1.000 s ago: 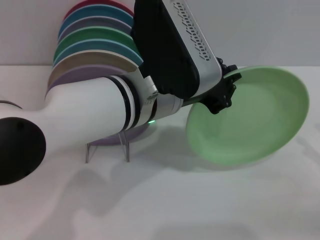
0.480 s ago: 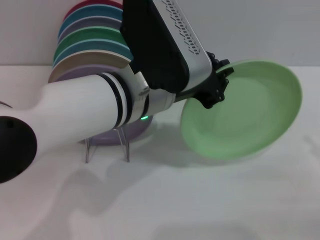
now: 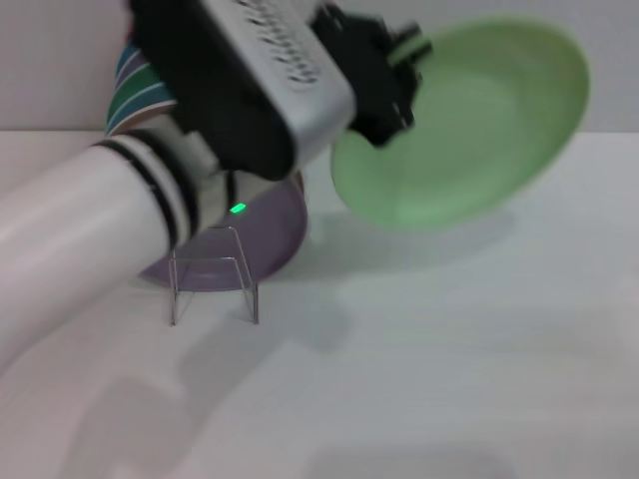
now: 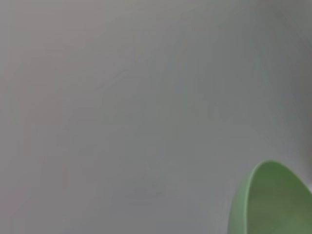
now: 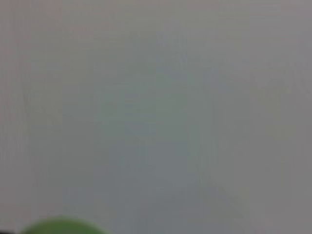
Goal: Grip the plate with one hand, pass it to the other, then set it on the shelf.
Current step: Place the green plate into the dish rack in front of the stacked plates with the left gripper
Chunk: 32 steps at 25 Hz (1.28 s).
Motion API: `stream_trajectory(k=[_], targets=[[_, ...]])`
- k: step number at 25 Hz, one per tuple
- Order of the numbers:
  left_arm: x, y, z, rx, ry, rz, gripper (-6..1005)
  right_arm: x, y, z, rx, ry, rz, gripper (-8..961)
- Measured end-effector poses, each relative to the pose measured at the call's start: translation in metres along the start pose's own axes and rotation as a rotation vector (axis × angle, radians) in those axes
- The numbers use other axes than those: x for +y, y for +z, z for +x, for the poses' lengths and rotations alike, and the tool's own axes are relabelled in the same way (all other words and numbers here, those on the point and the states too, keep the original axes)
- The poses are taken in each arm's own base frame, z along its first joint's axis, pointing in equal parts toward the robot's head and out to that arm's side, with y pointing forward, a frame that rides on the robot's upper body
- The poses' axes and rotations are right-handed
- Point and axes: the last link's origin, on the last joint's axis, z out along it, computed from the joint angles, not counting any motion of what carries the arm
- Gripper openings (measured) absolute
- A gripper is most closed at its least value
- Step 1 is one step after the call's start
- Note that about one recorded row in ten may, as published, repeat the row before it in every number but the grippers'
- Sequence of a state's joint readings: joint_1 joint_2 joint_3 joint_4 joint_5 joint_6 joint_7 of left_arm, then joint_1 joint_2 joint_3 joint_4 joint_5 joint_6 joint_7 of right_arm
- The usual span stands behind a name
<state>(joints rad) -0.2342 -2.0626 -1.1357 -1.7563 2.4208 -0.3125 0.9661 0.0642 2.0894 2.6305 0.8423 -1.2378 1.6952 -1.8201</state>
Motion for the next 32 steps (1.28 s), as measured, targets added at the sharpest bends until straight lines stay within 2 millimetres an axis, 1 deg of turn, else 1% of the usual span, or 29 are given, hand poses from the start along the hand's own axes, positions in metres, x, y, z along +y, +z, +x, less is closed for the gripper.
stream_trajectory(k=[3, 4, 5, 6, 7, 8, 9, 10, 12, 15, 18, 19, 21, 22, 24, 25, 26, 27, 28, 29, 30, 32], targets=[[-0.011, -0.019, 0.009, 0.083, 0.009, 0.155, 83, 0.000, 0.000, 0.000, -0.001, 0.003, 0.001, 766], [-0.011, -0.028, 0.012, 0.127, 0.026, 0.235, 83, 0.000, 0.000, 0.001, -0.001, 0.005, 0.001, 766], [-0.011, -0.028, 0.012, 0.127, 0.026, 0.235, 83, 0.000, 0.000, 0.001, -0.001, 0.005, 0.001, 766], [-0.010, -0.040, 0.014, 0.178, 0.072, 0.333, 83, 0.000, 0.000, 0.001, 0.000, 0.006, 0.001, 766], [-0.010, -0.040, 0.014, 0.178, 0.072, 0.333, 83, 0.000, 0.000, 0.001, 0.000, 0.008, 0.002, 766], [-0.007, -0.047, 0.015, 0.209, 0.110, 0.386, 83, 0.000, 0.000, 0.001, 0.000, 0.011, 0.002, 766], [0.000, -0.056, 0.015, 0.264, 0.173, 0.452, 83, 0.000, 0.000, 0.001, 0.000, 0.019, 0.001, 766], [0.000, -0.056, 0.015, 0.264, 0.173, 0.452, 83, 0.000, 0.000, 0.001, 0.000, 0.019, 0.001, 766], [0.005, -0.064, 0.014, 0.317, 0.192, 0.503, 83, 0.000, 0.000, 0.001, 0.000, 0.024, 0.000, 766], [0.006, -0.072, 0.010, 0.373, 0.145, 0.524, 83, 0.000, 0.000, 0.001, -0.001, 0.029, -0.001, 766], [0.006, -0.083, -0.001, 0.440, 0.090, 0.495, 83, 0.001, 0.001, 0.001, -0.002, 0.035, -0.004, 766], [0.005, -0.093, -0.012, 0.495, 0.048, 0.451, 83, 0.001, 0.001, 0.001, -0.003, 0.035, -0.005, 766], [0.003, -0.102, -0.022, 0.542, -0.006, 0.423, 83, 0.001, 0.002, 0.000, -0.003, 0.035, -0.006, 766], [0.003, -0.102, -0.022, 0.542, -0.006, 0.423, 83, 0.001, 0.002, 0.000, -0.004, 0.035, -0.007, 766], [-0.004, -0.110, -0.035, 0.570, -0.092, 0.405, 83, 0.001, 0.003, 0.001, -0.004, 0.036, -0.009, 766], [-0.004, -0.110, -0.035, 0.570, -0.092, 0.405, 83, 0.001, 0.003, 0.001, -0.004, 0.036, -0.009, 766], [-0.015, -0.112, -0.055, 0.548, -0.169, 0.403, 83, 0.001, 0.003, 0.001, -0.003, 0.036, -0.011, 766], [-0.019, -0.112, -0.064, 0.530, -0.192, 0.407, 83, 0.001, 0.005, 0.002, 0.000, 0.024, -0.017, 766], [-0.019, -0.112, -0.064, 0.530, -0.192, 0.407, 82, 0.002, 0.005, 0.002, 0.001, 0.010, -0.019, 766], [-0.023, -0.110, -0.079, 0.502, -0.214, 0.415, 81, 0.002, 0.004, 0.003, 0.000, -0.006, -0.017, 766], [-0.023, -0.110, -0.079, 0.502, -0.214, 0.415, 79, 0.002, 0.004, 0.003, 0.000, -0.006, -0.017, 766], [-0.024, -0.108, -0.089, 0.481, -0.221, 0.416, 77, 0.002, 0.003, 0.007, -0.008, -0.044, -0.008, 766]])
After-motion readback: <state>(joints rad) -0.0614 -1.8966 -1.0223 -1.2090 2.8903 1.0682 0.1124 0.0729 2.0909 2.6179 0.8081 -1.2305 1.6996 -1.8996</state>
